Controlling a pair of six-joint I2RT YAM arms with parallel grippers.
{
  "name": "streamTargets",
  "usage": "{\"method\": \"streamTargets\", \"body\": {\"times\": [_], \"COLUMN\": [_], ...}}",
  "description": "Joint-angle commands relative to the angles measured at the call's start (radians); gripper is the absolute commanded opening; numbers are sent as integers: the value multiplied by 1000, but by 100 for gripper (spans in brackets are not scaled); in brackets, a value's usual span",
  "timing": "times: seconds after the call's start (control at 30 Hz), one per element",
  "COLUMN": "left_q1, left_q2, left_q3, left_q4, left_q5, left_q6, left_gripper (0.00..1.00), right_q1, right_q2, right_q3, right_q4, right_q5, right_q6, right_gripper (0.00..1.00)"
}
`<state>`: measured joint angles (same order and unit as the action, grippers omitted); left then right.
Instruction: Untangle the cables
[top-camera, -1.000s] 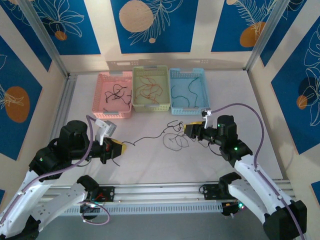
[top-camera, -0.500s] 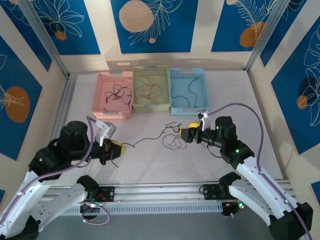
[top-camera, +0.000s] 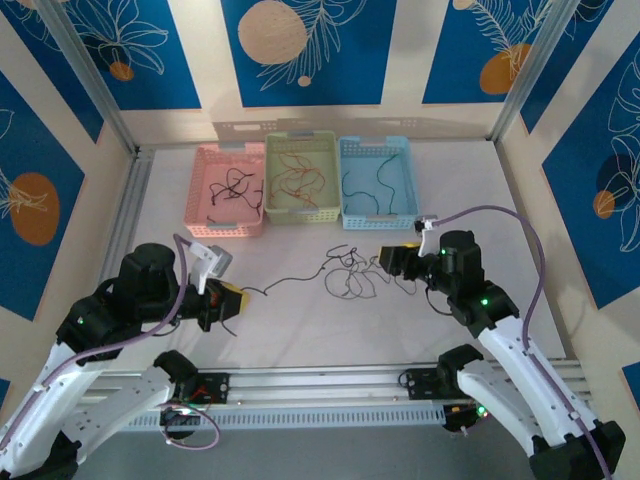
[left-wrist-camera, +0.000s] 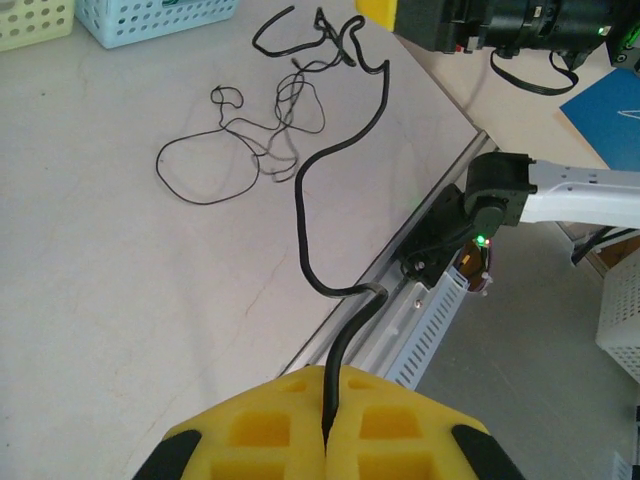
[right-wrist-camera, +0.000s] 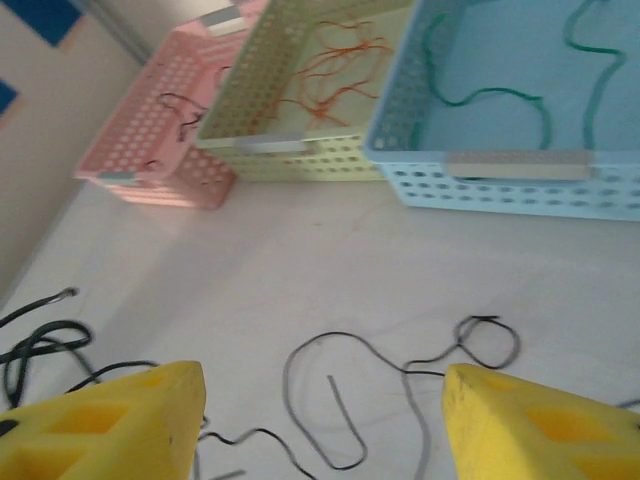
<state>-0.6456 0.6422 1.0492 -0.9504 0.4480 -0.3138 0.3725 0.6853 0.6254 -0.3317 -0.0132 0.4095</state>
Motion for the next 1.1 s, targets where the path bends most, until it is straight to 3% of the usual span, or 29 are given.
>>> {"method": "streamTargets", "body": {"times": [0.0, 0.23, 0.6, 1.07], "left_q1": [-3, -4, -3, -3], "left_q2": [-8, -1, 7, 13], "left_q3": [18, 35, 53, 53], "left_q4": [-2, -19, -27, -17], "left_q5": [-2, -9, 9, 24], "left_q6": [21, 30, 35, 26], "left_gripper": [0, 0, 0, 0], "right_q1": [14, 72, 105, 120], "right_q2": [22, 46, 139, 194], "right_q3": [-22, -62, -60, -68], "right_q4": [95, 209, 210, 266], "right_q5": [-218, -342, -316, -318], "right_q6": [-19, -38, -92, -96], "right_gripper": [68, 68, 64, 50]}}
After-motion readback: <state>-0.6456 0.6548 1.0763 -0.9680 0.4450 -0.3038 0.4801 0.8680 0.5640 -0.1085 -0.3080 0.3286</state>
